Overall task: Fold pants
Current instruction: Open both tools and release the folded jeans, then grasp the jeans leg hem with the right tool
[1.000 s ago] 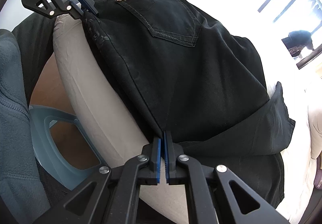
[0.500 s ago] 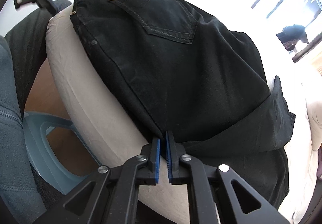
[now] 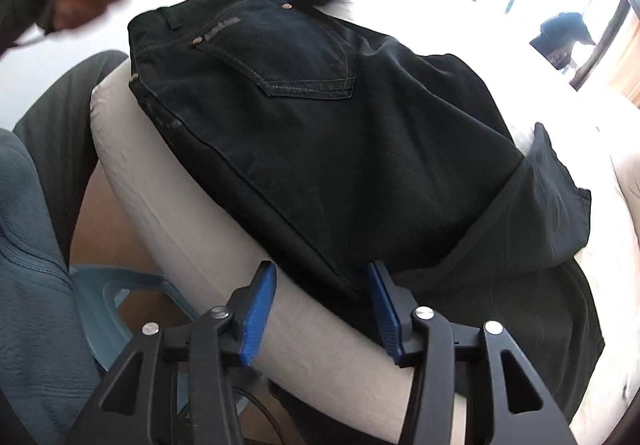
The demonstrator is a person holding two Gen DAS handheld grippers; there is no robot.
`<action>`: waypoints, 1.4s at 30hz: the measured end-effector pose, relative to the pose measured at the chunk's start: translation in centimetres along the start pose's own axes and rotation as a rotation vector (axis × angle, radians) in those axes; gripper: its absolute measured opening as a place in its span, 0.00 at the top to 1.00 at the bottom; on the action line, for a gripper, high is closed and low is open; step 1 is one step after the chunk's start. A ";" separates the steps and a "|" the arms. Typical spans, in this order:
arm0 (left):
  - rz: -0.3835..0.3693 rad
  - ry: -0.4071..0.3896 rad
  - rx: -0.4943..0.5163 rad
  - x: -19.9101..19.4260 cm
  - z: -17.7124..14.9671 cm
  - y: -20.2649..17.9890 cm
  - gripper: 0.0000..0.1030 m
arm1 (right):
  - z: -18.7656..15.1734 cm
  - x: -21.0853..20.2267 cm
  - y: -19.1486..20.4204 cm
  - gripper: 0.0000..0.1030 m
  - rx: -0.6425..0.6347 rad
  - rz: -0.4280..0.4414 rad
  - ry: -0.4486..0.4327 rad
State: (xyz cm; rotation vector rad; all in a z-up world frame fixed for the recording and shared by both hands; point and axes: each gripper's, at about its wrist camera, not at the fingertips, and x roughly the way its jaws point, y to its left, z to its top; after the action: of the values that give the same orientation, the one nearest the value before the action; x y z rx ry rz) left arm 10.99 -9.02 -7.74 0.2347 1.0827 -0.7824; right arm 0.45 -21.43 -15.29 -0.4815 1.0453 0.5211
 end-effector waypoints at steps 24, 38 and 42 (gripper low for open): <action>0.036 -0.029 -0.193 7.3 1.7 -0.3 0.34 | 12.6 1.2 -26.6 0.38 0.657 -0.173 -0.052; 0.007 -0.047 -0.192 7.0 0.4 0.8 0.21 | 14.4 12.4 -30.9 0.38 0.721 -0.244 0.187; 0.024 -0.040 -0.170 7.1 0.6 0.3 0.16 | 14.5 12.6 -31.7 0.58 0.730 -0.220 0.190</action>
State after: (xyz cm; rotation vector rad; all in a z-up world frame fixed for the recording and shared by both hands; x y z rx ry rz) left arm 13.24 -12.37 -13.64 0.0873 1.1004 -0.6672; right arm 34.78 -35.26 -16.54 0.0087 1.2590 -0.1201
